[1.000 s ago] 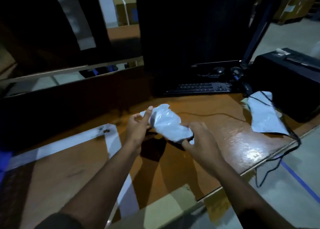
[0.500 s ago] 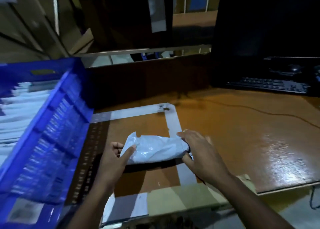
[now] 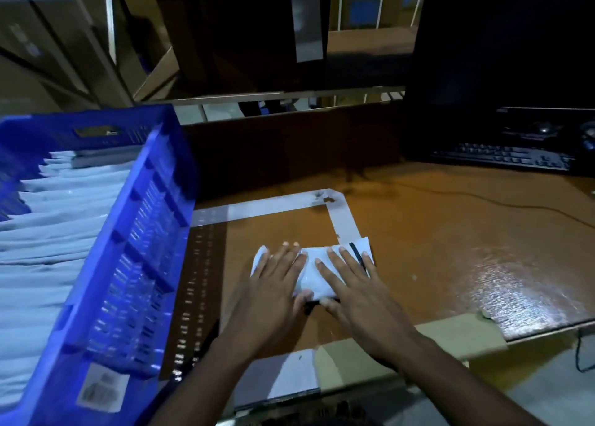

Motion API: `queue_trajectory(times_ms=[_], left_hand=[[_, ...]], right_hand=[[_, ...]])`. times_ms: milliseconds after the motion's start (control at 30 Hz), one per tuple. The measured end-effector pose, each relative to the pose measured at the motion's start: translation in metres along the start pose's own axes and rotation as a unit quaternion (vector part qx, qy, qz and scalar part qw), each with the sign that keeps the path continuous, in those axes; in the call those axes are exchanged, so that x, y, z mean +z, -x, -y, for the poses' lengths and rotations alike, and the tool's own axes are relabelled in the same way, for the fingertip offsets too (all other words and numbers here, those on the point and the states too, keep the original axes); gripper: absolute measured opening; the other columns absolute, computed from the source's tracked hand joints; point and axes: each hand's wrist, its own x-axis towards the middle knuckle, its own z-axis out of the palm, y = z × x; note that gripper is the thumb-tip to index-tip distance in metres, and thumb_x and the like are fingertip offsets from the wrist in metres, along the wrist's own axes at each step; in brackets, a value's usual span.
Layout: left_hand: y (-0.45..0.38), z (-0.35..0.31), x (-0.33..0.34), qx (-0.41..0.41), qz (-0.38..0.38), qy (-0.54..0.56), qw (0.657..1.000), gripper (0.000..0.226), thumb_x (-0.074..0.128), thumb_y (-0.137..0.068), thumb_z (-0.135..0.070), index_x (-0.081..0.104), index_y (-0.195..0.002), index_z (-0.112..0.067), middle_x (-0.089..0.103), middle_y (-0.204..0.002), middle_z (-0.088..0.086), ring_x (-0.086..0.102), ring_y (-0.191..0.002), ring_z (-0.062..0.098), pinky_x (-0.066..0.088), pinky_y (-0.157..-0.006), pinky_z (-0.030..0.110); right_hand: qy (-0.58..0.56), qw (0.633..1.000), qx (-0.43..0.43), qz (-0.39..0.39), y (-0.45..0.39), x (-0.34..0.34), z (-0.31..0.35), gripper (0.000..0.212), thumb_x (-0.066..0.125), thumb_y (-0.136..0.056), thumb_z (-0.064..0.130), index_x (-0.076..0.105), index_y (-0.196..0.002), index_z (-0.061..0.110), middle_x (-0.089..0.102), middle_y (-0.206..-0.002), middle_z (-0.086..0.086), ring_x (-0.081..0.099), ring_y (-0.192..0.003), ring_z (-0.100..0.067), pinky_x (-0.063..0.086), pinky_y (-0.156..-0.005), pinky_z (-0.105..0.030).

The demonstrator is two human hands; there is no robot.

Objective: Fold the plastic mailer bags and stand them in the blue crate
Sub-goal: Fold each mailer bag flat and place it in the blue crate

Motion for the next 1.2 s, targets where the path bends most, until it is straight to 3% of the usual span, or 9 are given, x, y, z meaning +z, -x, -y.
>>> queue_trajectory(times_ms=[67, 167, 433, 600, 733, 867, 1000, 1100, 1200], left_hand=[[-0.007, 0.007, 0.005, -0.008, 0.035, -0.021, 0.999, 0.069, 0.016, -0.103, -0.06, 0.018, -0.162, -0.025, 0.006, -0.17, -0.007, -0.003, -0.156, 0.008, 0.002, -0.127, 0.04], [-0.019, 0.001, 0.001, 0.005, 0.053, -0.011, 0.999, 0.071, 0.007, -0.102, -0.062, 0.011, -0.163, -0.027, -0.001, -0.169, -0.009, -0.008, -0.155, 0.006, 0.003, -0.127, 0.042], [-0.024, -0.007, 0.004, -0.009, 0.065, -0.004, 0.998, 0.083, -0.016, -0.094, -0.068, 0.003, -0.163, -0.026, -0.006, -0.17, -0.008, -0.015, -0.154, 0.006, -0.002, -0.127, 0.042], [-0.008, -0.018, 0.006, -0.014, 0.07, 0.002, 0.997, 0.072, 0.002, -0.102, -0.062, 0.009, -0.163, -0.025, 0.0, -0.17, -0.008, -0.013, -0.154, 0.005, 0.002, -0.127, 0.044], [-0.019, -0.015, 0.006, -0.032, 0.064, 0.005, 0.997, 0.085, -0.02, -0.093, -0.069, 0.006, -0.163, -0.029, -0.004, -0.169, -0.009, -0.013, -0.154, 0.006, 0.001, -0.127, 0.044], [-0.008, -0.02, 0.01, -0.021, 0.06, -0.004, 0.998, 0.076, -0.008, -0.1, -0.062, 0.009, -0.163, -0.024, 0.0, -0.17, -0.006, -0.013, -0.154, 0.006, 0.002, -0.126, 0.045], [-0.021, -0.009, 0.006, -0.021, 0.065, 0.056, 0.996, 0.088, -0.02, -0.089, -0.072, 0.004, -0.163, -0.031, -0.008, -0.169, -0.013, -0.021, -0.15, -0.004, -0.007, -0.126, 0.037], [-0.021, -0.008, 0.002, -0.006, 0.014, 0.078, 0.997, 0.077, -0.008, -0.098, -0.066, 0.011, -0.163, -0.028, -0.004, -0.169, -0.011, -0.012, -0.153, -0.001, -0.002, -0.127, 0.036], [-0.011, -0.01, 0.01, 0.005, -0.065, 0.091, 0.994, 0.054, 0.024, -0.108, -0.035, 0.029, -0.159, -0.018, 0.017, -0.166, -0.005, 0.013, -0.155, 0.008, 0.008, -0.124, 0.033]], right_hand=[[0.018, 1.0, 0.011, 0.014, -0.007, 0.004, -0.008, 0.062, 0.019, -0.105, 0.057, 0.019, -0.16, 0.027, 0.017, -0.167, -0.003, 0.003, -0.155, -0.02, 0.007, -0.121, -0.05], [0.017, 0.999, 0.04, 0.028, -0.008, -0.002, -0.017, 0.063, 0.013, -0.104, 0.062, 0.021, -0.159, 0.03, 0.014, -0.168, 0.0, -0.004, -0.155, -0.015, 0.003, -0.122, -0.05], [0.002, 0.998, 0.064, 0.021, -0.009, 0.001, -0.021, 0.063, 0.011, -0.104, 0.062, 0.016, -0.16, 0.033, 0.008, -0.168, 0.002, -0.009, -0.153, -0.014, -0.006, -0.122, -0.047], [0.005, 0.999, 0.039, 0.016, 0.011, 0.002, -0.015, 0.06, 0.012, -0.106, 0.058, 0.017, -0.16, 0.031, 0.007, -0.168, 0.003, -0.003, -0.155, -0.016, 0.002, -0.122, -0.049], [0.012, 0.998, 0.055, 0.016, -0.007, 0.003, -0.022, 0.058, 0.016, -0.106, 0.055, 0.028, -0.157, 0.03, 0.021, -0.166, 0.0, 0.005, -0.154, -0.016, 0.001, -0.121, -0.047], [-0.002, 0.999, 0.03, 0.026, 0.008, 0.003, -0.017, 0.06, 0.015, -0.106, 0.058, 0.02, -0.159, 0.029, 0.011, -0.167, 0.002, -0.002, -0.155, -0.016, 0.001, -0.122, -0.049], [-0.027, 0.997, 0.04, 0.058, -0.007, -0.006, -0.023, 0.075, -0.002, -0.096, 0.068, 0.012, -0.16, 0.033, 0.001, -0.168, 0.004, -0.011, -0.153, -0.012, -0.01, -0.121, -0.048], [-0.025, 0.999, 0.02, 0.003, -0.017, -0.01, -0.02, 0.079, -0.002, -0.097, 0.066, 0.032, -0.156, 0.027, 0.018, -0.166, -0.003, 0.009, -0.154, -0.018, -0.001, -0.12, -0.049], [-0.067, 0.997, 0.027, -0.018, -0.016, -0.002, -0.009, 0.074, 0.005, -0.104, 0.057, 0.049, -0.147, 0.014, 0.043, -0.155, -0.003, 0.03, -0.147, -0.014, 0.014, -0.118, -0.037]])
